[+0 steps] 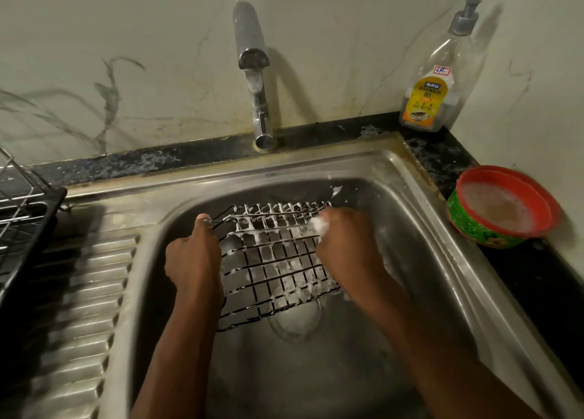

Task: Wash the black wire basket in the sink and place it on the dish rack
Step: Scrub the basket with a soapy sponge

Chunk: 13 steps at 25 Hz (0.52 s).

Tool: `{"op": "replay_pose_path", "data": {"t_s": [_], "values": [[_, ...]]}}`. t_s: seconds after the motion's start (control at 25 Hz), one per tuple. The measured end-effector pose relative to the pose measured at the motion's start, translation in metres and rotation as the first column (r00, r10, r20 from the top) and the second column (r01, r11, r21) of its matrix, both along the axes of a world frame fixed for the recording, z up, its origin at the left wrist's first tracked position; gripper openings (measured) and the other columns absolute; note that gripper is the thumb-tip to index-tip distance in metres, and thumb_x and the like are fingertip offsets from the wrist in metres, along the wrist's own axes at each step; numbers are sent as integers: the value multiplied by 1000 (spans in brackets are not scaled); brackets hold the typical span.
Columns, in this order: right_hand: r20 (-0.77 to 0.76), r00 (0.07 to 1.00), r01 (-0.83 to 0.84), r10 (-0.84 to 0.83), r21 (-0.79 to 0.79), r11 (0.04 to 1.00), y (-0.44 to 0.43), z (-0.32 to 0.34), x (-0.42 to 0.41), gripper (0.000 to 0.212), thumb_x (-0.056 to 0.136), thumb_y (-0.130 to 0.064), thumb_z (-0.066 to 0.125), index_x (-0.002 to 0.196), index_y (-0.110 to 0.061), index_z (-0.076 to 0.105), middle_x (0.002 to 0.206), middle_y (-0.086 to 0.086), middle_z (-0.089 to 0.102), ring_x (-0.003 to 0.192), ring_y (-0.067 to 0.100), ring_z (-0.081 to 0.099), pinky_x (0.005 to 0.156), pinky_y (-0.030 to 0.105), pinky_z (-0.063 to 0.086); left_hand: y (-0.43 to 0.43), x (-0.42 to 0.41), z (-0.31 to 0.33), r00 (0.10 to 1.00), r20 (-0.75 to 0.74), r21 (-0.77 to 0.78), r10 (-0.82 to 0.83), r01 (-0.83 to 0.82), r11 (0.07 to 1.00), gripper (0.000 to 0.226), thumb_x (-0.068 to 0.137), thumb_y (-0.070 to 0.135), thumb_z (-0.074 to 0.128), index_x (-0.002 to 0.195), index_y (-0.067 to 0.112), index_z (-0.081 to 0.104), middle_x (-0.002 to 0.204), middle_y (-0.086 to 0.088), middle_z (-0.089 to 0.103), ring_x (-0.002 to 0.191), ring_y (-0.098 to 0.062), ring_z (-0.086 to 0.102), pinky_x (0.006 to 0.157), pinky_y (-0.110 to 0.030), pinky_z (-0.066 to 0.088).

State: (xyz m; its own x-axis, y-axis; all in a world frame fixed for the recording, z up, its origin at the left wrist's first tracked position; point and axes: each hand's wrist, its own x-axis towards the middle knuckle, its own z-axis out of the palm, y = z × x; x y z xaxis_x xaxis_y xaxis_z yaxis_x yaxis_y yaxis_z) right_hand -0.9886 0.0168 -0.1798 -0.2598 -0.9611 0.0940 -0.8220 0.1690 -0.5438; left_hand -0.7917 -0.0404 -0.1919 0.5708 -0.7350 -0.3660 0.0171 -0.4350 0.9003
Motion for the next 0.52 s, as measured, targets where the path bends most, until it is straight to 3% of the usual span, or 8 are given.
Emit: {"op": "replay_pose_path", "data": {"t_s": [0.12,0.2,0.28,0.32,0.44,0.52], "values": [[-22,980,201,-200,135,970,-9,-7,-27,29,80,-3,74,108,-11,71,101,9,73,92,22,68,77,31,59,4,-3,7,1000,3,3,-15,15,1000,56,66,68,61,73,12,67,86,-12,74,89,-39,72,90,-59,58],[47,977,201,-208,123,972,-10,-3,-16,25,80,-4,73,104,-11,71,96,5,72,80,15,65,71,22,56,6,-3,10,999,38,-9,-7,8,1000,48,77,61,62,68,14,62,84,-11,71,89,-38,71,92,-55,58],[97,991,88,-93,57,994,-1,14,17,22,82,-3,70,101,-14,69,90,-3,68,70,4,57,58,8,42,4,-2,8,999,40,-8,-4,4,1000,48,76,61,61,67,14,62,83,-9,71,87,-37,72,91,-56,58],[132,991,15,-14,-5,1000,6,24,38,23,82,-2,69,101,-15,70,90,-4,67,71,5,56,56,8,37,4,-1,8,1000,32,-9,0,1,1000,49,73,62,61,69,13,64,82,-9,72,86,-37,72,90,-56,58],[161,957,-202,243,-234,951,26,46,84,22,80,-1,62,96,-13,71,90,3,69,77,18,61,65,25,45,2,0,7,1000,22,24,-8,8,1000,54,68,64,60,73,11,67,81,-9,72,86,-37,72,90,-54,59],[163,934,-262,319,-297,918,28,42,84,26,78,-2,61,98,-11,73,88,5,69,76,21,62,66,28,49,0,0,5,1000,13,21,-12,12,1000,54,70,64,62,77,10,69,84,-10,72,86,-36,71,90,-51,59]]}}
